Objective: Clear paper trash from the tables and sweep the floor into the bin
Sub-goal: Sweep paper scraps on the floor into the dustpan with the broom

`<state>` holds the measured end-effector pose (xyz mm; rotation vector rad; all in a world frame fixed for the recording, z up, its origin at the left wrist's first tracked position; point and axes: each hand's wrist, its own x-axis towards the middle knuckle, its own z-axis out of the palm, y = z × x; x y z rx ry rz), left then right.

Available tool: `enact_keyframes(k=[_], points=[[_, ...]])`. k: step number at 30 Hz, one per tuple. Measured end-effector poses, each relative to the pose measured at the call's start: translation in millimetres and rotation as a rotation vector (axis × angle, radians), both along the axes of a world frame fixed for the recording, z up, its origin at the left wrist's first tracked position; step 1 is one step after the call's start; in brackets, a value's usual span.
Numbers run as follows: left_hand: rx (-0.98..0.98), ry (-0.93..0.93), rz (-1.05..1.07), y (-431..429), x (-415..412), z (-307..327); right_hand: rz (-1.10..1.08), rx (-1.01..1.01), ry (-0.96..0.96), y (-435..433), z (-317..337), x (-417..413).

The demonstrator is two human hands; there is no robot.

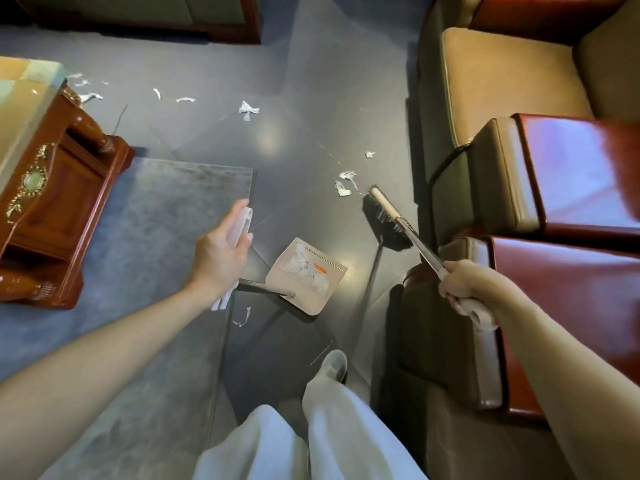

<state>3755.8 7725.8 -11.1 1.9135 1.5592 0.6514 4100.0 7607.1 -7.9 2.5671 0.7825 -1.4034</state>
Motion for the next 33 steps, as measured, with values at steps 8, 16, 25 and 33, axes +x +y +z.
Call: enact_keyframes(k=[8, 16, 25, 33], points=[[-0.080, 0.008, 0.006, -19, -37, 4, -0.149, -0.165, 0.316, 14, -17, -50], [-0.099, -0.055, -0.016, -100, -139, 8, -0.037, -0.186, 0.443, -31, 9, -192], [-0.140, -0.147, 0.037, -240, -278, -4, 0.052, -0.241, 0.446, -136, -15, -376], [-0.142, -0.235, 0.195, -323, -287, -16, 0.231, -0.239, 0.387, -195, -3, -401]])
